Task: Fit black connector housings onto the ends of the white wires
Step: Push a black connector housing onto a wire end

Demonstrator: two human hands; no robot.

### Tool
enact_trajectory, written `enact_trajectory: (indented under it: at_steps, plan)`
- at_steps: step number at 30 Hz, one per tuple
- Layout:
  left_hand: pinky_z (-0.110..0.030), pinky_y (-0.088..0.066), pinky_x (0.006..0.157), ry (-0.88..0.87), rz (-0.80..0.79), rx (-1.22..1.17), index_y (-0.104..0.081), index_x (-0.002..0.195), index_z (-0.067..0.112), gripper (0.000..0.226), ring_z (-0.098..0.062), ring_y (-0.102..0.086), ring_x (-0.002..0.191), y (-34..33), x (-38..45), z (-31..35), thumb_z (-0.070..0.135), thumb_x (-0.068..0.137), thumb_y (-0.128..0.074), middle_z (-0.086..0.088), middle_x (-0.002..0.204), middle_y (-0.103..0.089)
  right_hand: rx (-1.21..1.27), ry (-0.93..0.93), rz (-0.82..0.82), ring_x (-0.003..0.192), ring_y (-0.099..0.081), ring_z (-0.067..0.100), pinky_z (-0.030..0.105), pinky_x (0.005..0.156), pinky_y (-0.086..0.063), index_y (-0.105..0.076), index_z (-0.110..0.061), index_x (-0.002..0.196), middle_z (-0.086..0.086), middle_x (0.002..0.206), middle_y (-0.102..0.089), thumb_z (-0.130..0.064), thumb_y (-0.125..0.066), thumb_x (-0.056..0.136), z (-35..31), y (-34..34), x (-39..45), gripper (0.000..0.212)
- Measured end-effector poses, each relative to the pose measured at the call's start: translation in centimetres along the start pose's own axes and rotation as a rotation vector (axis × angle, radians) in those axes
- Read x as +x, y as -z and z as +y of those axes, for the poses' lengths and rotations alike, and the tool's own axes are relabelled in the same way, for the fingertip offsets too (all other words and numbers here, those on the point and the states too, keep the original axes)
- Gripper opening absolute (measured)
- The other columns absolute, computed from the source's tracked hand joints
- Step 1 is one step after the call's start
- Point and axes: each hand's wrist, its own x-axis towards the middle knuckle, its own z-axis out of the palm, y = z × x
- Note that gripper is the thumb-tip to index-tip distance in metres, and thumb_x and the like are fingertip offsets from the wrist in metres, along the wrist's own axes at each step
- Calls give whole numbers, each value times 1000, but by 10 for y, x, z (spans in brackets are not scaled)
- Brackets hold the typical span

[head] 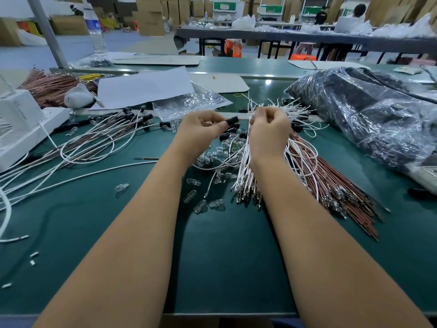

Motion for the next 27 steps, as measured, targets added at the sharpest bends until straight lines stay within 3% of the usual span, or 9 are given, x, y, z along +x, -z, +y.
enact_trajectory:
  at_steps: [2, 5, 8, 12, 16, 22, 24, 27]
  plan:
    - [-15, -32, 45, 16, 5, -37, -69, 79, 22, 15, -2, -40, 45, 8, 0, -5, 13, 90, -65, 8, 56, -54, 131, -111, 71, 61, -50, 8, 20, 58, -44, -55, -11, 91, 1, 77, -57, -12, -49, 99, -1, 10, 9, 10]
    - [-14, -34, 52, 28, 13, -148, -68, 88, 20, 14, 0, -44, 50, 16, 0, -7, 11, 93, -59, 13, 57, -56, 169, -137, 94, 59, -49, 10, 21, 55, -43, -55, -12, 89, 3, 76, -56, -9, -51, 96, -1, 17, 12, 8]
    - [-17, -41, 61, -4, 0, -251, -66, 91, 22, 20, -2, -53, 59, 15, 0, -4, 7, 96, -54, 10, 66, -64, 64, -55, 0, 65, -52, 14, 24, 61, -45, -56, -15, 88, 7, 82, -59, -7, -53, 92, -2, 11, 7, 10]
    - [-19, -45, 93, -75, -44, -323, -63, 94, 20, 16, -5, -62, 90, 12, 0, 0, 8, 96, -53, 8, 80, -70, -22, 70, -139, 65, -52, 17, 31, 63, -46, -62, -24, 79, 3, 71, -59, -10, -59, 93, -4, 6, 0, 20]
    - [-19, -44, 97, -124, -81, -367, -62, 93, 19, 15, -6, -62, 98, 13, 0, 0, 7, 95, -52, 10, 85, -71, -27, 103, -214, 65, -52, 19, 34, 64, -47, -67, -24, 81, 3, 70, -61, -11, -63, 92, -4, 6, -3, 18]
    - [-13, -45, 82, -111, -146, -400, -62, 93, 19, 16, -5, -63, 91, 14, 0, 0, 9, 97, -50, 11, 83, -72, 11, 27, -239, 62, -55, 14, 28, 63, -50, -67, -21, 85, 1, 70, -62, 0, -59, 88, -1, 6, -2, 22]
    - [-17, -44, 80, -71, -113, -345, -62, 91, 18, 17, -6, -61, 79, 14, 1, -1, 9, 98, -50, 9, 75, -68, 97, -24, -245, 54, -56, 10, 22, 56, -50, -66, -14, 84, 1, 65, -62, -1, -61, 89, -2, 6, 0, 15]
    - [-14, -37, 61, 0, -32, -130, -61, 87, 19, 20, -1, -45, 58, 14, 3, -5, 9, 98, -49, 6, 67, -54, 201, -102, -269, 50, -52, 10, 21, 50, -45, -65, -12, 75, 0, 58, -59, -4, -63, 88, -3, 5, 2, 15]
